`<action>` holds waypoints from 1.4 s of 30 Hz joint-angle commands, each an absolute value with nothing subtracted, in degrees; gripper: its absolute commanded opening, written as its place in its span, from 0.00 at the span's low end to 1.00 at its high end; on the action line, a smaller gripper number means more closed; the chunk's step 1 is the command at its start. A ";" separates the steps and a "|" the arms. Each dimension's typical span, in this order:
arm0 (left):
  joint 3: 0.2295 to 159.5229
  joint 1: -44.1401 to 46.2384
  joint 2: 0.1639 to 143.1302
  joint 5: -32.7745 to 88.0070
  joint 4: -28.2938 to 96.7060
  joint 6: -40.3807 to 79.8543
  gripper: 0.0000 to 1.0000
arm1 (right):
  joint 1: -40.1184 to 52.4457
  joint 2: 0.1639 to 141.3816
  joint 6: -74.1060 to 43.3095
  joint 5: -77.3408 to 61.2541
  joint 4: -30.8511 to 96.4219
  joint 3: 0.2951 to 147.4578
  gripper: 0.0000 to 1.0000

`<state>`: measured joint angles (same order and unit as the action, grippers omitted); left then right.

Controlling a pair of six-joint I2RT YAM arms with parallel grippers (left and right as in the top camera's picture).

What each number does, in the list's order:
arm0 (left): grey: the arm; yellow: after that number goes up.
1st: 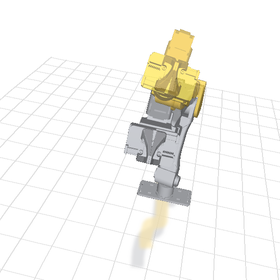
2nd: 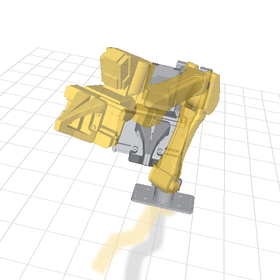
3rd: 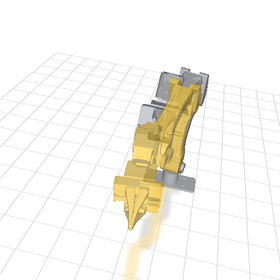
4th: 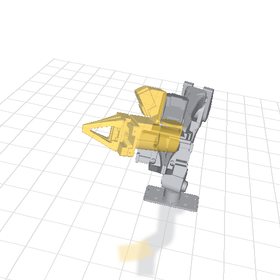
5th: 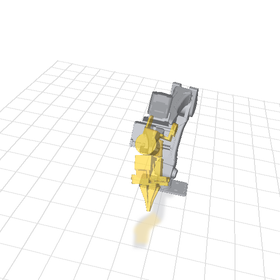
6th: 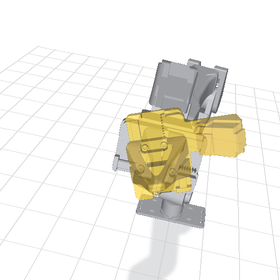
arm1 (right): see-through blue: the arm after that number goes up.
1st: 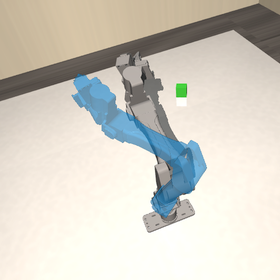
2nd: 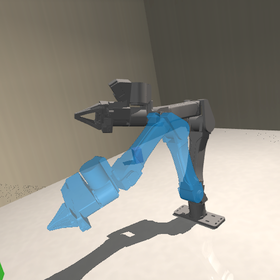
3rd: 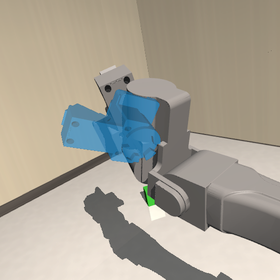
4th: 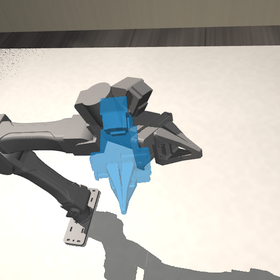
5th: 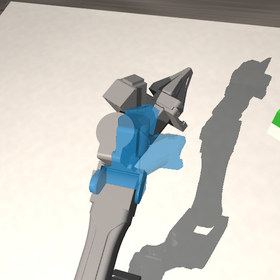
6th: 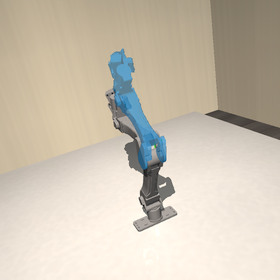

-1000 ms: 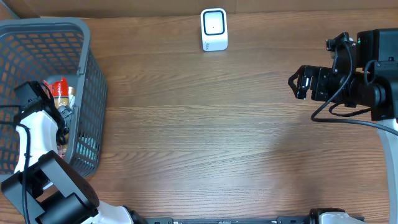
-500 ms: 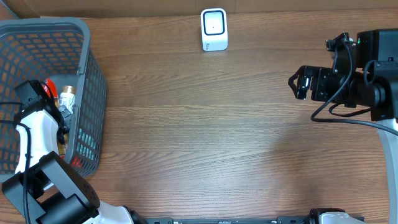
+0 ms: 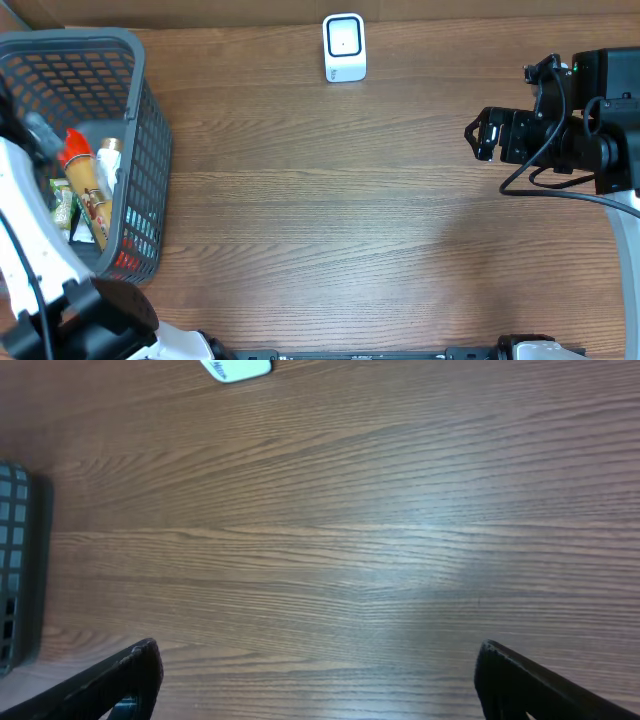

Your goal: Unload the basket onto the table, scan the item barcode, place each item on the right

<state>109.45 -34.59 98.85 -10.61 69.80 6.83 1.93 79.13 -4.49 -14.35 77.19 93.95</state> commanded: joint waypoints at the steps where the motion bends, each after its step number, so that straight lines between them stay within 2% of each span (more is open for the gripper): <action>1: 116.22 -34.79 98.06 -6.26 73.30 7.73 0.04 | 2.20 78.56 -4.21 -13.54 76.82 93.69 1.00; 3: 117.21 -34.79 98.08 -4.97 75.16 7.75 0.04 | 2.20 78.56 -4.21 -13.56 76.82 93.69 1.00; 4: 116.99 -34.79 98.15 -4.89 76.27 7.75 0.09 | 2.20 78.56 -4.21 -13.56 76.84 93.69 1.00; 6: 115.81 -34.79 98.63 -4.89 77.93 7.77 0.27 | 2.20 78.56 -4.21 -13.56 76.84 93.69 1.00; 9: 111.35 -34.81 99.70 -4.86 79.48 8.21 0.44 | 2.20 78.56 -4.19 -13.54 76.77 93.69 1.00; 15: 98.24 -34.87 99.96 -5.06 75.37 9.50 0.46 | 2.20 78.56 -4.21 -13.56 76.66 93.69 1.00; 27: 74.70 -34.96 99.96 -7.11 54.68 12.49 0.49 | 2.20 78.56 -4.21 -13.56 76.66 93.69 1.00; 31: 69.12 -34.96 99.96 -9.61 49.47 13.76 0.54 | 2.20 78.56 -4.21 -13.56 76.64 93.69 1.00; 33: 67.02 -34.96 99.96 -11.40 47.81 13.78 0.54 | 2.20 78.56 -4.21 -13.56 76.64 93.69 1.00; 36: 66.11 -34.96 99.96 -12.67 47.05 13.78 0.49 | 2.20 78.56 -4.21 -13.54 76.62 93.69 1.00; 38: 66.39 -34.96 99.94 -12.53 46.85 13.80 0.32 | 2.20 78.56 -4.21 -13.54 76.60 93.69 1.00; 39: 66.70 -34.96 99.94 -12.38 46.96 13.80 0.15 | 2.20 78.56 -4.21 -13.54 76.60 93.69 1.00; 40: 66.98 -34.94 99.94 -12.38 47.18 13.80 0.04 | 2.20 78.56 -4.21 -13.54 76.60 93.69 1.00; 42: 68.07 -34.94 99.96 -12.38 48.12 13.78 0.04 | 2.20 78.56 -4.21 -13.54 76.62 93.69 1.00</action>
